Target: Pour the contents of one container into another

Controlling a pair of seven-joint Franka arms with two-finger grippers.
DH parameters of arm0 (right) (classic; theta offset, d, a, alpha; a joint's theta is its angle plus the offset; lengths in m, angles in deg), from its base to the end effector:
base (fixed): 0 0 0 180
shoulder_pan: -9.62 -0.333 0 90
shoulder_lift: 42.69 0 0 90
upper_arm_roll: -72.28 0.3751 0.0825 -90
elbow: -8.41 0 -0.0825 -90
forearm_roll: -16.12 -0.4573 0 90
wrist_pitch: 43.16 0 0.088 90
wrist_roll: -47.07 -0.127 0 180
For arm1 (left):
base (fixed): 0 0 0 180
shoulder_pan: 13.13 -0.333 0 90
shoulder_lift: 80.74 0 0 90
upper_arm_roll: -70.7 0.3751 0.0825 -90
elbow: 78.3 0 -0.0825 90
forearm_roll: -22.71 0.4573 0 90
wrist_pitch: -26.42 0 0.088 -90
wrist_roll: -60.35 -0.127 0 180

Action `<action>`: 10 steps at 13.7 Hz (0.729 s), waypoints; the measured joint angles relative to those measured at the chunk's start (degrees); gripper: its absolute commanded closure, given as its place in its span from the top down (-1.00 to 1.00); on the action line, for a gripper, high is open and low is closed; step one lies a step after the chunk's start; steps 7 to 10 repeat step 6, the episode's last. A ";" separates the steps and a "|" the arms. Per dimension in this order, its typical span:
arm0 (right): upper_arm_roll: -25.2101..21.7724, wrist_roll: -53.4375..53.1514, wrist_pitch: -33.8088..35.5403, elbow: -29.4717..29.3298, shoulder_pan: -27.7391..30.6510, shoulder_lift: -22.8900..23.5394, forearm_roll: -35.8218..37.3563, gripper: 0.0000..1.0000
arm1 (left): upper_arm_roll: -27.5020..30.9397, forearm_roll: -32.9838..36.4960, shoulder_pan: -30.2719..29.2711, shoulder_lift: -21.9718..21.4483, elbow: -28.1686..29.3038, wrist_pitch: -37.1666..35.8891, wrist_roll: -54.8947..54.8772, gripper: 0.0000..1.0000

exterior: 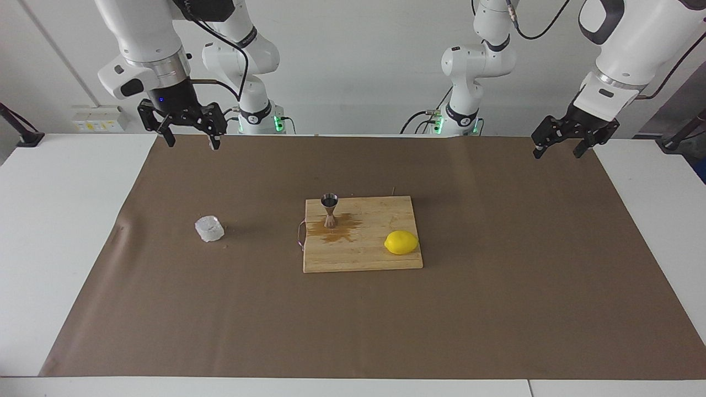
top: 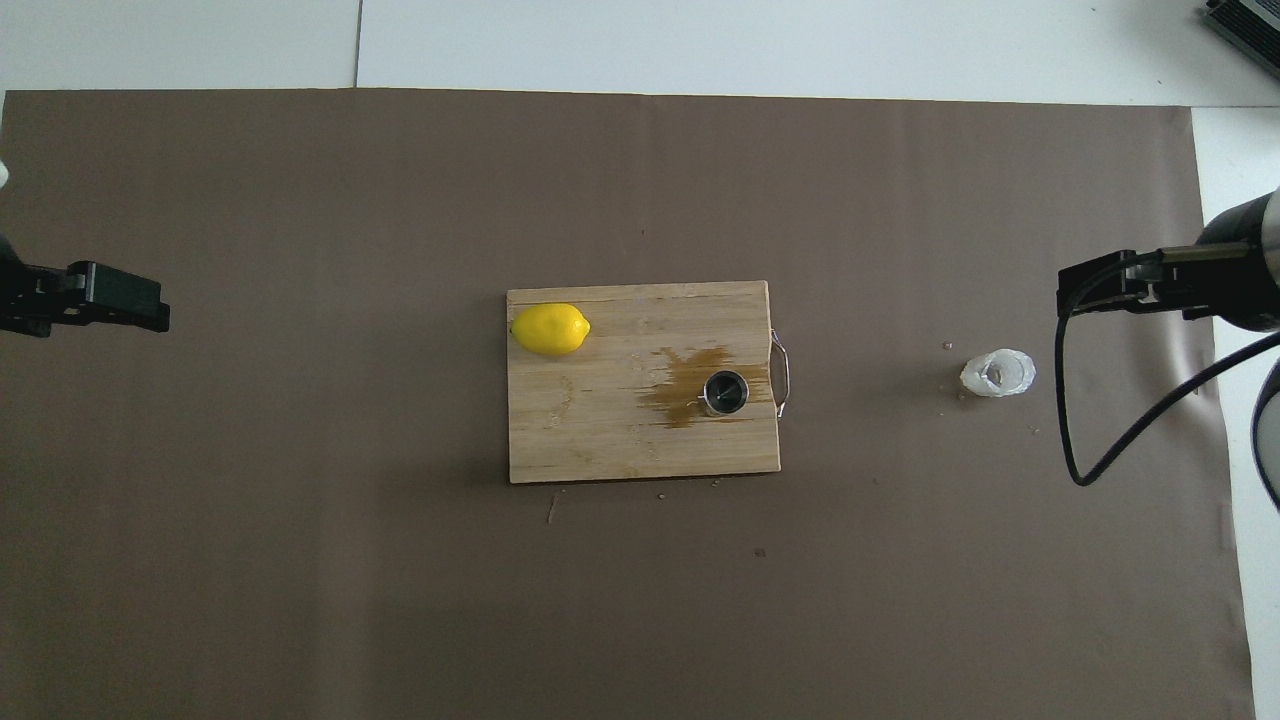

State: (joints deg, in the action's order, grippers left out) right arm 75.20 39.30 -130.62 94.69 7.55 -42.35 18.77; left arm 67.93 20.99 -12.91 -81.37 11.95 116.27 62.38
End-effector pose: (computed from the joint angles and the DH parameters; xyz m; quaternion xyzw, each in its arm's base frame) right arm 0.6244 0.0483 0.6914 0.9994 -0.0254 0.0098 0.0220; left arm 0.6226 -0.0365 0.6679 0.9999 -0.0084 0.0014 0.0148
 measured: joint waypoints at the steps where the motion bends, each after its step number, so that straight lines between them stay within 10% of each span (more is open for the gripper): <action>1: 0.00 0.00 0.10 0.21 -0.01 -0.07 -0.14 1.00 | 0.00 0.00 0.00 0.00 0.00 0.00 0.01 1.00; 10: -0.02 0.00 -0.06 2.35 -0.12 -1.06 -0.91 1.00 | 0.00 0.00 0.00 -0.03 0.01 0.00 0.04 1.00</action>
